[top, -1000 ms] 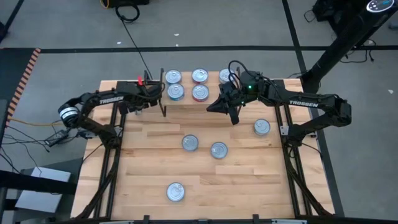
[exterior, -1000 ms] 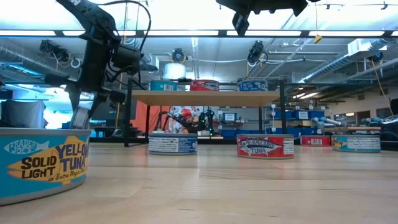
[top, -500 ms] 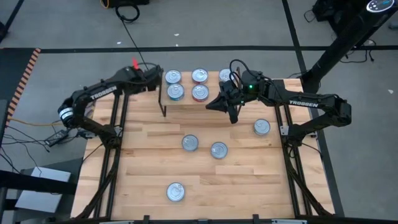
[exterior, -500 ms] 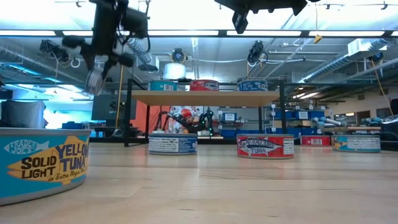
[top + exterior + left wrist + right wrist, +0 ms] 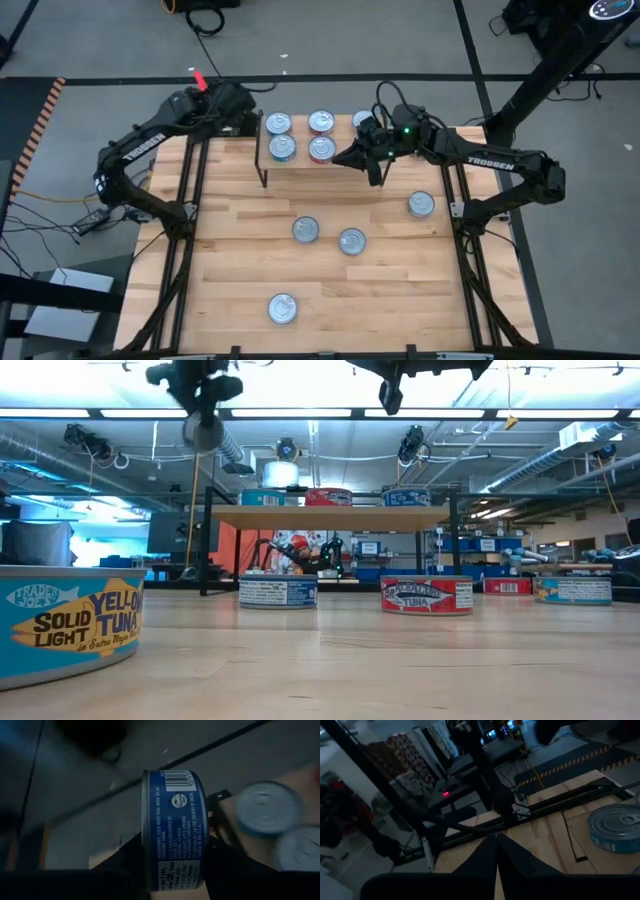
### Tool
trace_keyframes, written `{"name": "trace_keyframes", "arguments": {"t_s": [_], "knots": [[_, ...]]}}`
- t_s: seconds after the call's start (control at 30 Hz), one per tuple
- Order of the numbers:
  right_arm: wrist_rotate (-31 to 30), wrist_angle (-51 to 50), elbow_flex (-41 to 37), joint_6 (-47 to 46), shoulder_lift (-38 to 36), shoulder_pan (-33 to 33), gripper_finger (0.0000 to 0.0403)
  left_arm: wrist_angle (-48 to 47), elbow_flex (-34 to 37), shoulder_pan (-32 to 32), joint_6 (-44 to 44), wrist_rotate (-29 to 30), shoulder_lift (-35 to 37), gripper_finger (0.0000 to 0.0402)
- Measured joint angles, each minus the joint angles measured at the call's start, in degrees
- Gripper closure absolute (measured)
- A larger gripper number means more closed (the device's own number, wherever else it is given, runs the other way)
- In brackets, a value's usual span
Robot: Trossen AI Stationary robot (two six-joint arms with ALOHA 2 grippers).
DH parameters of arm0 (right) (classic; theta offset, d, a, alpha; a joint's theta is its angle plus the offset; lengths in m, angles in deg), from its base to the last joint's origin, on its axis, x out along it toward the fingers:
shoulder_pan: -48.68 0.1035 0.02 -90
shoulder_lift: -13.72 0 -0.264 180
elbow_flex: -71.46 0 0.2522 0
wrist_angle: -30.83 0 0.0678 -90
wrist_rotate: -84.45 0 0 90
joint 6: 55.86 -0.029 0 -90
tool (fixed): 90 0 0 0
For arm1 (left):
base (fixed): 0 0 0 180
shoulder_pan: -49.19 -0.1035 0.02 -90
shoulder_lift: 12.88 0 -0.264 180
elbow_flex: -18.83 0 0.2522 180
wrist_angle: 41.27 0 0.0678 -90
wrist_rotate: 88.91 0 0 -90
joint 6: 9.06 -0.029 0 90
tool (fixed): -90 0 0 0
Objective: Stack canned seafood by type on shelf
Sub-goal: Stack the top blue tuna can on top of the other blue tuna can on the shelf
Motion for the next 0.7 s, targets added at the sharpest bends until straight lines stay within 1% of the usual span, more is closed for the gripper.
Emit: {"name": "trace_keyframes", "arguments": {"t_s": [0.23,0.33,0.37,0.4,0.47,0.6,0.7], "knots": [[-0.39,-1.29,1.5,-1.91,-0.04,-1.02,0.038,6.99,-0.12,9.91,-21.48,3.9,0.0,0.0252],[-3.79,-3.4,1.61,-0.89,-0.44,-1.78,0.0375,11.09,-0.02,14.36,-30.45,3.95,0.0,0.0252],[-5.28,-3.99,1.61,0.26,-0.79,-1.94,0.0371,13.06,-0.03,15.77,-32.94,3.13,0.0,0.0252],[-6.39,-4.53,1.61,1.62,-1.28,-2.1,0.0365,15.04,-0.07,16.95,-34.71,1.2,0.0,0.0252],[-9.19,-5.61,1.67,5.12,-2.22,-2.16,0.035,17.87,-0.37,18.64,-36.32,-4.96,0.02,0.0252],[-13.94,-7.11,1.67,11.0,-4.28,-1.29,0.0306,25.23,-0.65,20.96,-35.43,-17.41,0.04,0.0252],[-16.36,-7.12,1.8,13.5,-5.68,0.05,0.0269,30.07,-0.67,21.97,-33.59,-24.57,0.04,0.0252]]}}
